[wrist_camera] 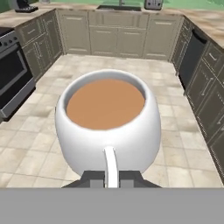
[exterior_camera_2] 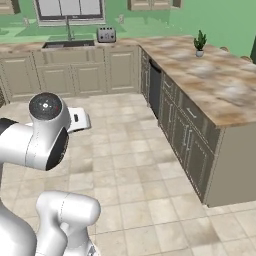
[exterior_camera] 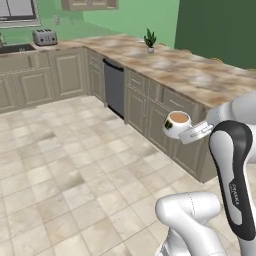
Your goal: Pick the cup of tea, navigate to the dining table, and place it on the saucer.
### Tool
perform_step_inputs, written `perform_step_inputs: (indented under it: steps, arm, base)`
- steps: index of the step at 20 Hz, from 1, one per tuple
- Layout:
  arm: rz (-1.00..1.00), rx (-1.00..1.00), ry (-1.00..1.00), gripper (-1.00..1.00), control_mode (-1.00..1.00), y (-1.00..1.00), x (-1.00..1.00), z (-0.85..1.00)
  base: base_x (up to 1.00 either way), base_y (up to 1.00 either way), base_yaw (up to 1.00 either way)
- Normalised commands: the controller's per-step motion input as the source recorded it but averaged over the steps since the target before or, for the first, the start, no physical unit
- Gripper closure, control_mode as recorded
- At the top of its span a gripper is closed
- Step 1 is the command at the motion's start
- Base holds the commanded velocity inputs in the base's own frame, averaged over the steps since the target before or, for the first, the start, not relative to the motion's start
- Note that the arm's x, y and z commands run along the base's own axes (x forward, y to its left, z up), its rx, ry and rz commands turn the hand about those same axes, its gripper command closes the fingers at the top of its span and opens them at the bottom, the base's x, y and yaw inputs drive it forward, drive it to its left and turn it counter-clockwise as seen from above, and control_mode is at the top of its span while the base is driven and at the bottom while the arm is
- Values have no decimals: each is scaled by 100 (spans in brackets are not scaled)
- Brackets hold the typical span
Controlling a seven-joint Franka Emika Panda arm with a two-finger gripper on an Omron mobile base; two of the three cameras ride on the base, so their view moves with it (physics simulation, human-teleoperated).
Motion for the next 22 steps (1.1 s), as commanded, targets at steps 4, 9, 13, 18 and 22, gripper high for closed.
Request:
perform_step_inputs:
  steps: [4,9,13,18,22]
  arm:
    - [0,0,0,100,100,0,0,0]
    - [0,0,0,100,100,0,0,0]
    - [0,0,0,100,100,0,0,0]
    - [0,0,0,100,100,0,0,0]
    - [0,0,0,100,100,0,0,0]
  base:
    - [58,-5,3]
    - [58,-10,1]
    - [7,-65,-15]
    - [-3,-100,-59]
    - [7,-89,-71]
